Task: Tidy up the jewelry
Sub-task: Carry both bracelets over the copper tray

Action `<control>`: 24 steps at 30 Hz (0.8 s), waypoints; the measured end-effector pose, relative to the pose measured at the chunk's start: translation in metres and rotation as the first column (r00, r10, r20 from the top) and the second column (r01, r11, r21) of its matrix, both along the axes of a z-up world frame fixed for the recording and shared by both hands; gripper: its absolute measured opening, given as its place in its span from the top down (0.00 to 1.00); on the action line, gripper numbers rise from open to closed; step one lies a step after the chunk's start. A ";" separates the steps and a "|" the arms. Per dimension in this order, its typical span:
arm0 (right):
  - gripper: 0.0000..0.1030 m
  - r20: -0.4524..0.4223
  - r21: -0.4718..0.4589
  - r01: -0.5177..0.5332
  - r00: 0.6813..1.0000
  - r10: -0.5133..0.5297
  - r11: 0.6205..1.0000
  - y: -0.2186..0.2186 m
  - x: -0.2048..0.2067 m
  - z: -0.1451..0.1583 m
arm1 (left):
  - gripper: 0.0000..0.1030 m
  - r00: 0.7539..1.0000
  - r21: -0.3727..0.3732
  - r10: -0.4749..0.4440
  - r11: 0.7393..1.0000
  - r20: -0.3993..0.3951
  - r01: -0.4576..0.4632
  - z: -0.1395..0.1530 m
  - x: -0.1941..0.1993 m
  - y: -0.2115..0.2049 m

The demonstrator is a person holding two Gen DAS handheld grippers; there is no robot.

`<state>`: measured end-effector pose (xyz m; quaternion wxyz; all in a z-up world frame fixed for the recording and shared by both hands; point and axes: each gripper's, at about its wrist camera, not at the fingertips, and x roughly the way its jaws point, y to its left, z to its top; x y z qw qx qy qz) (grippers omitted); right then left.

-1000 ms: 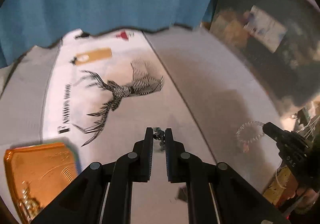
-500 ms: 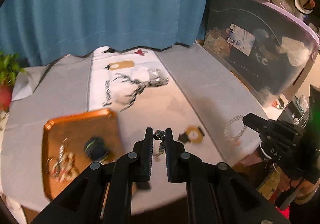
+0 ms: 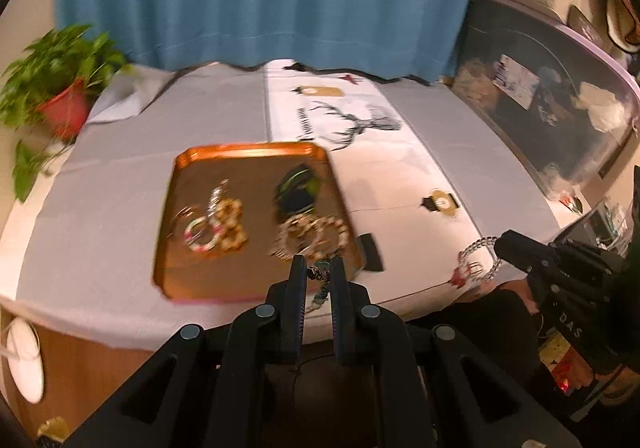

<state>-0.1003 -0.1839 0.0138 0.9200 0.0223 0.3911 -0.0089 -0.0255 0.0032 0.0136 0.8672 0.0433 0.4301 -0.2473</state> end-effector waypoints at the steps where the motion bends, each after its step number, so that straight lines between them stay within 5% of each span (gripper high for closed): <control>1: 0.93 -0.003 -0.003 -0.013 1.000 0.013 1.000 0.007 0.001 -0.001 | 0.91 1.000 -0.002 0.012 1.000 -0.004 -0.012 -0.002 0.000 0.007; 10: 0.93 -0.027 -0.006 -0.129 0.991 0.129 0.992 0.059 0.031 -0.009 | 0.91 0.997 -0.017 0.074 0.997 -0.010 -0.074 -0.008 0.025 0.043; 24: 0.93 -0.017 -0.006 -0.209 0.978 0.209 0.978 0.098 0.141 -0.036 | 0.91 0.994 0.038 0.108 0.994 -0.012 -0.107 -0.038 0.120 0.034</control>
